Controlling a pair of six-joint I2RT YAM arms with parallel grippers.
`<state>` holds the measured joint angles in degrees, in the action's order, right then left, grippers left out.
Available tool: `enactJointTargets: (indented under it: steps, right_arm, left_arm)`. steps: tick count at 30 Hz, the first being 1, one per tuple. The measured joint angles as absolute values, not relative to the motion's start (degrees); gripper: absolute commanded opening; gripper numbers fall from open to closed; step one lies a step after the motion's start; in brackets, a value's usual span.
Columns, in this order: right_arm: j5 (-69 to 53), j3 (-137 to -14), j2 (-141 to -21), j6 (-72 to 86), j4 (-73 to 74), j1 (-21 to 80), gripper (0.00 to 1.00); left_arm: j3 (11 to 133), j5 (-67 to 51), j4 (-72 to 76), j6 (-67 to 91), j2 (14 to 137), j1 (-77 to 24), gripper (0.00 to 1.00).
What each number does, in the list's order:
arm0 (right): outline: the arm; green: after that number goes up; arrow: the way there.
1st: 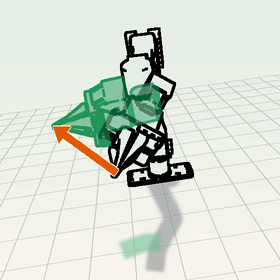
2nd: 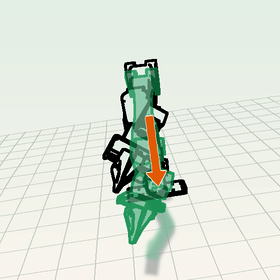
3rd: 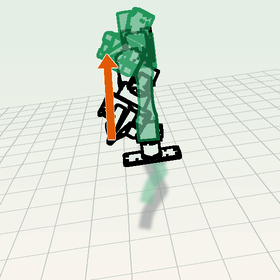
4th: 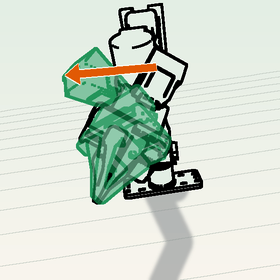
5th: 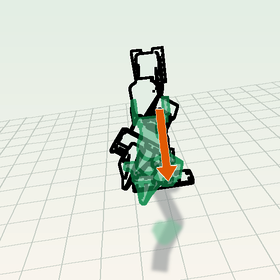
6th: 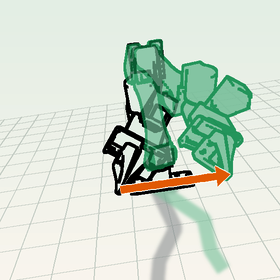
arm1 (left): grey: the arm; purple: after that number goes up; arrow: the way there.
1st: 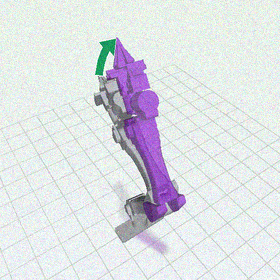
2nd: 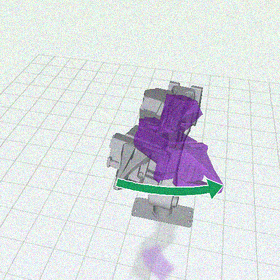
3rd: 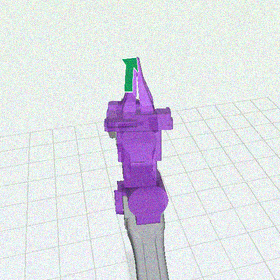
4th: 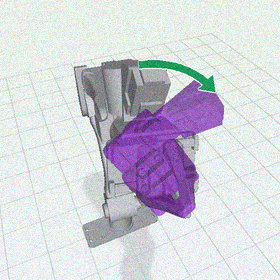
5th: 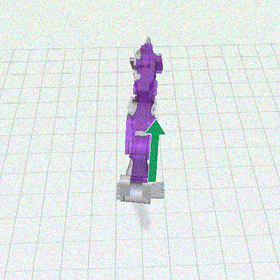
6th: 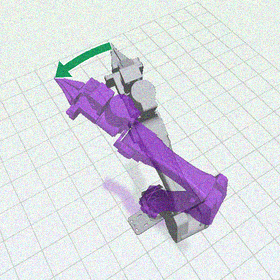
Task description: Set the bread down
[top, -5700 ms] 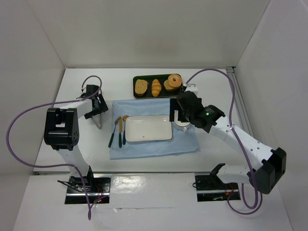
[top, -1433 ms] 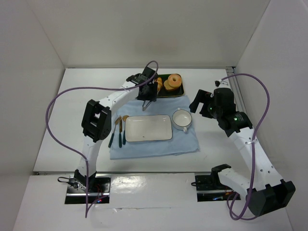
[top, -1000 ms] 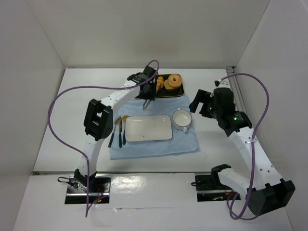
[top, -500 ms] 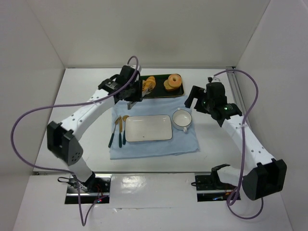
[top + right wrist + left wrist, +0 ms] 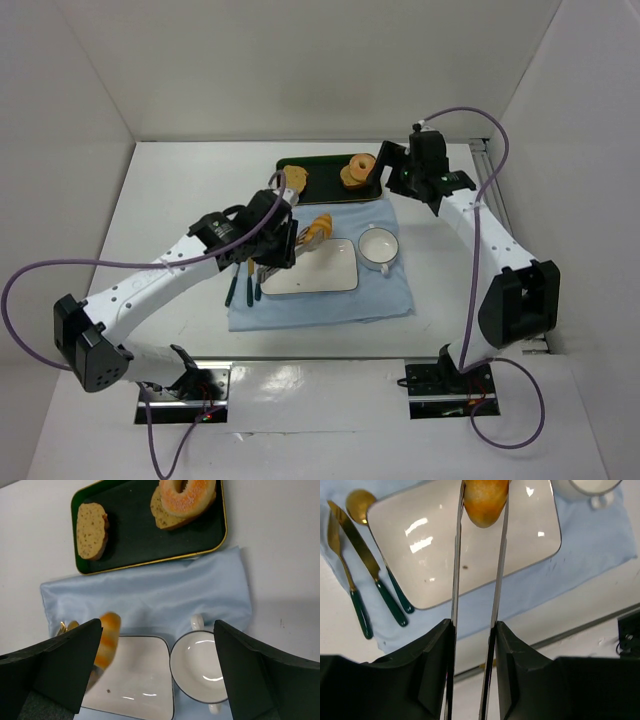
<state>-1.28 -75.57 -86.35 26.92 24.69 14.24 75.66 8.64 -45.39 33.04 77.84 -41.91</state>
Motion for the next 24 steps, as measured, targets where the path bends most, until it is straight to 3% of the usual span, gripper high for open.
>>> enactJointTargets:
  steps: [19, 22, 24]
  right_arm:
    - [-2.8, -83.0, -91.4, 26.3, 23.7, 14.2, 1.00]
    - [-3.0, -82.9, -91.4, 26.4, 23.6, 14.2, 1.00]
    - [-3.5, -82.9, -91.4, 26.5, 23.6, 14.2, 1.00]
  left_arm:
    - [65.2, 9.5, -50.2, 38.2, 73.7, -49.0, 0.50]
    - [65.2, 9.1, -50.3, 38.3, 73.9, -49.3, 0.54]
    - [65.2, 9.1, -50.8, 38.7, 73.8, -49.6, 0.62]
